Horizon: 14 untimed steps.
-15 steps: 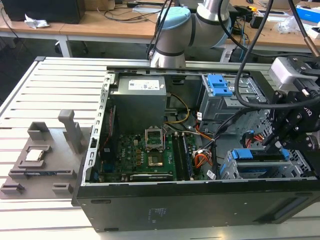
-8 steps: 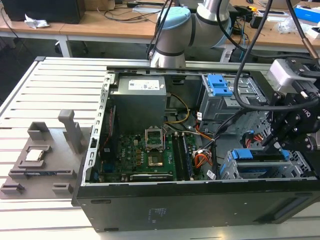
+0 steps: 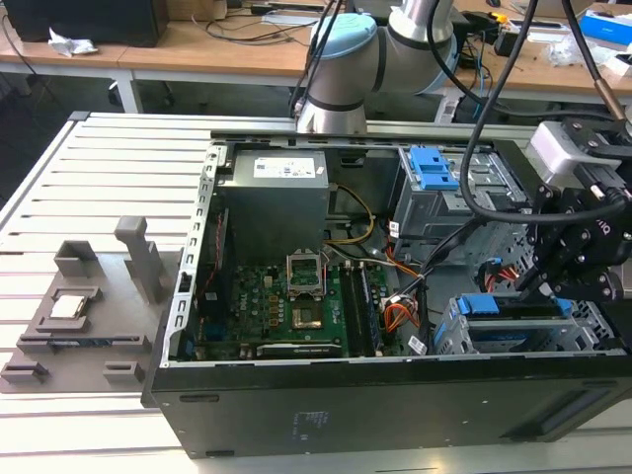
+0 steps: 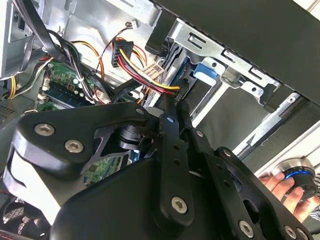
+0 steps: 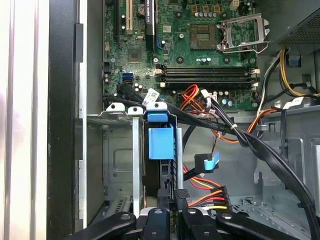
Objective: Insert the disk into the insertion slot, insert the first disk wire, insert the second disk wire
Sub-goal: 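Insert the first disk wire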
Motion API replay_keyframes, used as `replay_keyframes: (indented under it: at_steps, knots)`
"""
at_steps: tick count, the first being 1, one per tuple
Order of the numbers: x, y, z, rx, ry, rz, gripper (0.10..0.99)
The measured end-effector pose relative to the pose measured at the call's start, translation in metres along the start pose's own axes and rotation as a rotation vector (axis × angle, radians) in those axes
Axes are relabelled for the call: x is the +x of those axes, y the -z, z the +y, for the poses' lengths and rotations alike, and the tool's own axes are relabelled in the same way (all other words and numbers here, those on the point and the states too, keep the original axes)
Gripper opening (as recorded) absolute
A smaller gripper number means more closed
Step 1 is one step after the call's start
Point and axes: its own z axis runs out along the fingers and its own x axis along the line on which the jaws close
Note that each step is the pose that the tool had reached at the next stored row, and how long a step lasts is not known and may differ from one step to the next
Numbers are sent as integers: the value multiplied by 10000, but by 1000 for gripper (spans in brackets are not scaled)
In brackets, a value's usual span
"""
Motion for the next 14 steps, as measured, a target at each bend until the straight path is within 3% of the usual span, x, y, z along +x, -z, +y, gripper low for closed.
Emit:
replay_keyframes:
  at_steps: [7, 8, 9, 11, 12, 14]
  knots:
    - [0, -30, -2, -1, 1, -8, 165]
    - [1, -35, -3, -1, 1, -13, 173]
    - [1, -34, -2, -1, 0, -10, 239]
    - [0, -24, -2, 1, -1, 4, 239]
    - [1, -8, 0, 1, -2, 11, 239]
    - [-7, 126, 11, 2, -7, 81, 239]
